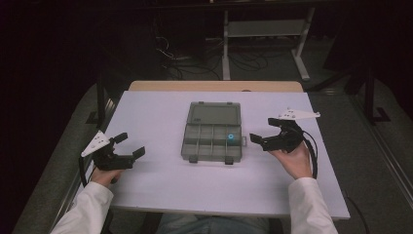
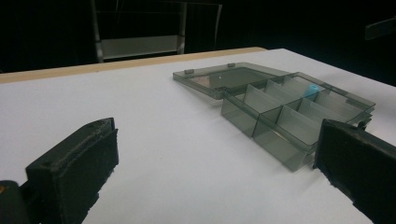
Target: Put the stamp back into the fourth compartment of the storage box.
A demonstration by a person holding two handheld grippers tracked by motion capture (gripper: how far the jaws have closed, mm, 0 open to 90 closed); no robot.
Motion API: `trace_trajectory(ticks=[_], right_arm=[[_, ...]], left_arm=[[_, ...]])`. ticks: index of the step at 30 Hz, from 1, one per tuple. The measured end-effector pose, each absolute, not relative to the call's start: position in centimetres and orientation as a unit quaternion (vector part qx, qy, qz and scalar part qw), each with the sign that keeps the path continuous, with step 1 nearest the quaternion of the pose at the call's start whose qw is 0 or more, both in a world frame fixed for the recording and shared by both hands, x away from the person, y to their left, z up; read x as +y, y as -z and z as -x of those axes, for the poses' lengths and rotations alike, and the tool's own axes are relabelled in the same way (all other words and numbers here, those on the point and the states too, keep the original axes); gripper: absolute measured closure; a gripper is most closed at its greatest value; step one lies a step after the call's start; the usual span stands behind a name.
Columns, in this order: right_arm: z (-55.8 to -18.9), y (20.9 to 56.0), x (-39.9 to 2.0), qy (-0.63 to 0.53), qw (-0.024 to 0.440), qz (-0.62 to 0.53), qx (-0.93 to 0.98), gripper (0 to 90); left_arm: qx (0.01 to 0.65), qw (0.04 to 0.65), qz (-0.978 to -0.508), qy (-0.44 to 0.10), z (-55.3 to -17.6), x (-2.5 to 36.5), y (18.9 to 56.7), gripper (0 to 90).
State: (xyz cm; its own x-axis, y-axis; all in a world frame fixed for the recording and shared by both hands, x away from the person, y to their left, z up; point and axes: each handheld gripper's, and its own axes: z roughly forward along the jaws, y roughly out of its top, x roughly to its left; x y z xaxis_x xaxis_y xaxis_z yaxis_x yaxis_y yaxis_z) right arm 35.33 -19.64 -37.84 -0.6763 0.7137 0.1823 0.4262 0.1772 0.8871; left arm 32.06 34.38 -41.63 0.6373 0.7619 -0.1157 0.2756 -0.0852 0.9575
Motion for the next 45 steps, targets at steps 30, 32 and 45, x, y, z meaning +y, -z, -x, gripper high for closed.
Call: trace_trajectory(ticks=[30,32,45], right_arm=[[-32.7,39.9,-21.8,-0.531,0.152,-0.376,0.744,0.0],[-32.4,40.1,-22.0,-0.53,0.152,-0.378,0.744,0.0],[-31.4,41.1,-23.3,-0.535,0.156,-0.381,0.737,0.0]], left_arm=[[0.369,0.57,-0.702,-0.214,-32.1,34.5,41.6,0.0],[0.37,0.57,-0.702,-0.214,-32.1,34.5,41.6,0.0],[0.369,0.57,-0.702,-0.214,-32.1,34.5,41.6,0.0]])
